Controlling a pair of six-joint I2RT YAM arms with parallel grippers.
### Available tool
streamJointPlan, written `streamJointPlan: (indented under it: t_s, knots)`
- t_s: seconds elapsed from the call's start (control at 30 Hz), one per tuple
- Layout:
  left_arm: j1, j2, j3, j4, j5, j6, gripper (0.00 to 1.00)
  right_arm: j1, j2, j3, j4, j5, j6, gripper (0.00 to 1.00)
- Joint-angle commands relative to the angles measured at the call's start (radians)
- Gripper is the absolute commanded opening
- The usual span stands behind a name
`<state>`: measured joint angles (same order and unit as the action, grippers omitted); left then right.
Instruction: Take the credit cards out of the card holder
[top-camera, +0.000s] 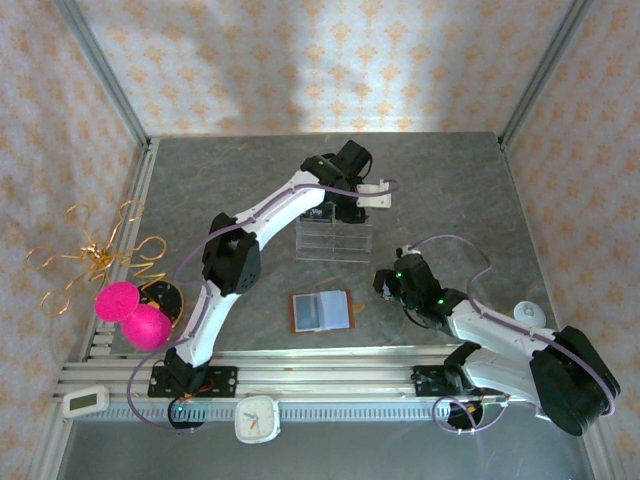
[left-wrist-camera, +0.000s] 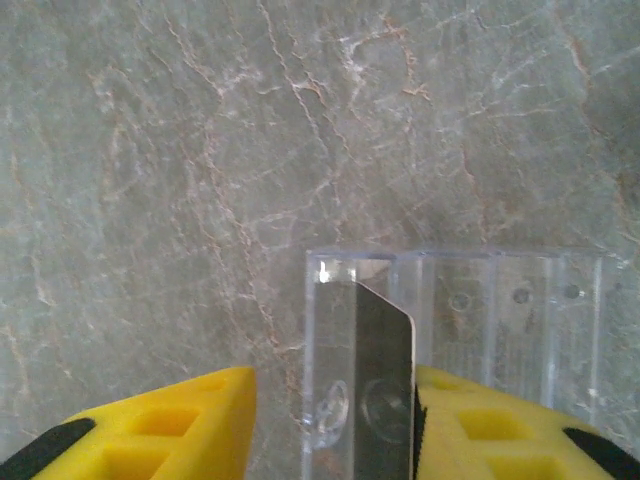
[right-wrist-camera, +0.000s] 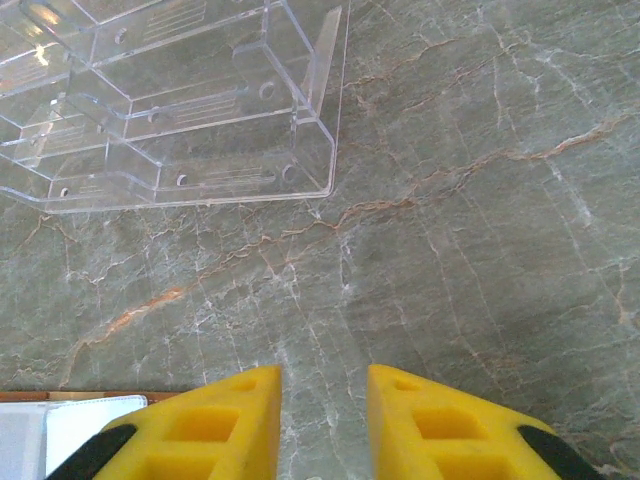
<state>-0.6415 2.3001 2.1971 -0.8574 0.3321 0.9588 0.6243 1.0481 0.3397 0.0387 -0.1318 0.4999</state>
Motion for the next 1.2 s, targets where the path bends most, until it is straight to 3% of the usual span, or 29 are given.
streamJointPlan:
  t_s: [0.0,0.3,0.53,0.7,0.8,0.9,0.97,1.17]
  knots:
    - [-0.008,-0.052,-0.019,0.070,-0.047,-0.040,0.47,-0.009,-0.019,-0.004,0.013,0.002,-0.011,0.27]
    - [-0.010,-0.082,-0.036,0.209,-0.137,-0.116,0.49,-0.008,-0.044,-0.010,0.002,0.000,-0.003,0.28]
    - [-0.018,-0.161,-0.027,0.254,-0.047,-0.189,0.51,-0.009,-0.094,-0.016,-0.018,0.001,-0.001,0.39]
    - [-0.065,-0.265,-0.072,0.286,0.004,-0.275,0.51,-0.009,-0.116,-0.010,-0.039,0.001,-0.021,0.40]
    - [-0.116,-0.367,-0.197,0.373,0.028,-0.371,0.52,-0.008,-0.131,-0.007,-0.053,0.032,-0.032,0.40]
    - [-0.182,-0.515,-0.430,0.539,0.009,-0.488,0.52,-0.008,-0.157,-0.015,-0.062,0.055,-0.031,0.40]
    - [-0.216,-0.614,-0.612,0.694,-0.035,-0.615,0.53,-0.009,-0.179,-0.029,-0.063,0.048,-0.028,0.40]
    - [-0.243,-0.873,-1.127,1.123,-0.011,-1.059,0.53,-0.009,-0.241,-0.065,-0.069,0.004,-0.008,0.40]
